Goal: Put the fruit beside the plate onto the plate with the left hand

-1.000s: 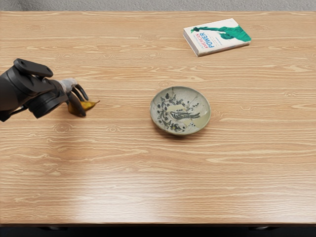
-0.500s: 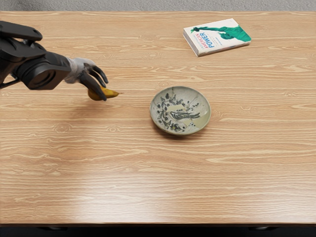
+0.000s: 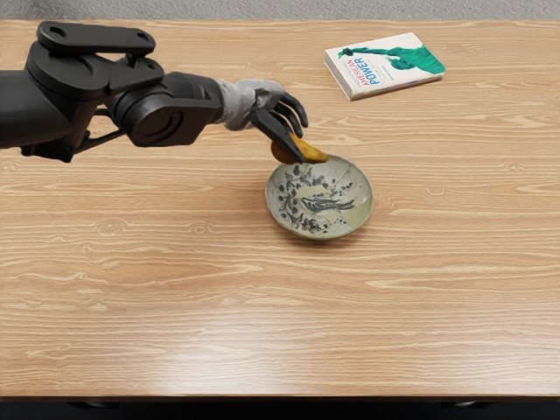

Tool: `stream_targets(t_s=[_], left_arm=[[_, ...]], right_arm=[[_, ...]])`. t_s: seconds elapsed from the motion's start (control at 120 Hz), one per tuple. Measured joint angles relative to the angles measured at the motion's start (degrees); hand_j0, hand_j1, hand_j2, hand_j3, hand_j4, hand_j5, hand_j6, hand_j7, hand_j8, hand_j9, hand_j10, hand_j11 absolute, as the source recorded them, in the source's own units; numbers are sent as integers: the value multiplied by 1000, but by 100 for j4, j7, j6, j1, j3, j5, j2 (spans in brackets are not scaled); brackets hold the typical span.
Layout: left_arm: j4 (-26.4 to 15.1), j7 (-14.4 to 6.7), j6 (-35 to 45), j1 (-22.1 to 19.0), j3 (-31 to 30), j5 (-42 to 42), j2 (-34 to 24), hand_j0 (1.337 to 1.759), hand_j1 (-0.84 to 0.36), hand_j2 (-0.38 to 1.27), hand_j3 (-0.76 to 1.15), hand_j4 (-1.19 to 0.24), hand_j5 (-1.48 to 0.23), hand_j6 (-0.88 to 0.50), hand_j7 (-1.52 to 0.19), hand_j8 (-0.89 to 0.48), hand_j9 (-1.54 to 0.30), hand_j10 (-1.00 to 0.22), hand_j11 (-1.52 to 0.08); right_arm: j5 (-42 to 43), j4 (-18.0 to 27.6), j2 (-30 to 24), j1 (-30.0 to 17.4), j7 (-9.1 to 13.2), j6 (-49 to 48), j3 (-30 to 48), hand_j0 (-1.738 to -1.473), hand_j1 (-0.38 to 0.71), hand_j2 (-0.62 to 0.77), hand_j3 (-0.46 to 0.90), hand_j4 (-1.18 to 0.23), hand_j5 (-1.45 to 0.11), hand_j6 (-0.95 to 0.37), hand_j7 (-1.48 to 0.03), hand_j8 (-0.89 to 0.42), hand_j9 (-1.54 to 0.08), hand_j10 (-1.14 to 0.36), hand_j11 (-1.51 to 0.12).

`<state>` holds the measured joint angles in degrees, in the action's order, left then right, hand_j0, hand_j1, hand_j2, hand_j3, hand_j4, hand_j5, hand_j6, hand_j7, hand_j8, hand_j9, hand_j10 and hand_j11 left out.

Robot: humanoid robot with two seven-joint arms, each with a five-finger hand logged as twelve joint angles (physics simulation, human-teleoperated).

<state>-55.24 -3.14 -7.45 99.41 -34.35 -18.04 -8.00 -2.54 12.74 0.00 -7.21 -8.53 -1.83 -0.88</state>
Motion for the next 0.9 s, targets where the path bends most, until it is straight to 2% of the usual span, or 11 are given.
stream_targets(t_s=[0.217,0.242,0.325,0.442,0.475,0.558,0.708,0.808,0.9], left_arm=[[7,-2,10,-76,108,64,34,1653,-282,373,0,-873,-1135,-782,-1133,-526,-1127,-621,-1158],[7,-2,8,-107,109,70,70,1653,-277,409,0,-870,-1141,-778,-1138,-509,-1130,-622,-1158],[15,-2,31,-250,114,85,132,1653,-248,310,0,-866,-1150,-793,-1148,-513,-1131,-628,-1159],[27,0,60,-281,116,103,183,1652,-226,268,0,-868,-1127,-817,-1132,-545,-1119,-647,-1152],[27,14,70,-304,119,100,216,1653,-216,284,0,-819,-1061,-813,-1066,-531,-1054,-632,-1085],[33,39,105,-308,125,99,220,1655,-147,209,0,-645,-837,-640,-840,-453,-832,-519,-852],[65,53,130,-302,117,99,211,1657,76,106,0,-338,-439,-336,-441,-246,-437,-278,-446],[-8,41,14,-298,28,168,-453,1657,178,66,0,-211,-273,-209,-274,-154,-272,-174,-278],[-376,31,-1165,-317,6,213,-1971,1657,236,42,0,-137,-178,-136,-179,-101,-177,-113,-181]], right_arm=[[0,0,0,0,0,2,0,-1658,-339,-2,0,-8,-10,-8,-10,-8,-10,-8,-10],[1,0,0,0,0,2,0,-1658,-339,-2,0,-8,-10,-8,-10,-8,-10,-8,-10],[0,0,0,0,0,1,0,-1658,-339,-2,0,-8,-10,-8,-10,-8,-10,-8,-10],[0,0,0,0,0,0,0,-1658,-339,-2,0,-8,-10,-8,-10,-8,-10,-8,-10],[0,0,0,0,0,0,0,-1658,-339,-2,0,-8,-10,-8,-10,-8,-10,-8,-10],[0,0,0,0,0,1,0,-1658,-339,-2,0,-8,-11,-8,-11,-8,-11,-8,-11],[0,0,0,0,0,2,0,-1658,-339,-2,0,-8,-10,-8,-10,-8,-10,-8,-10],[1,0,0,0,0,0,0,-1658,-339,-2,0,-8,-10,-8,-10,-8,-10,-8,-10],[1,0,0,0,0,-1,0,-1658,-339,-2,0,-8,-11,-8,-11,-8,-11,-8,-11]])
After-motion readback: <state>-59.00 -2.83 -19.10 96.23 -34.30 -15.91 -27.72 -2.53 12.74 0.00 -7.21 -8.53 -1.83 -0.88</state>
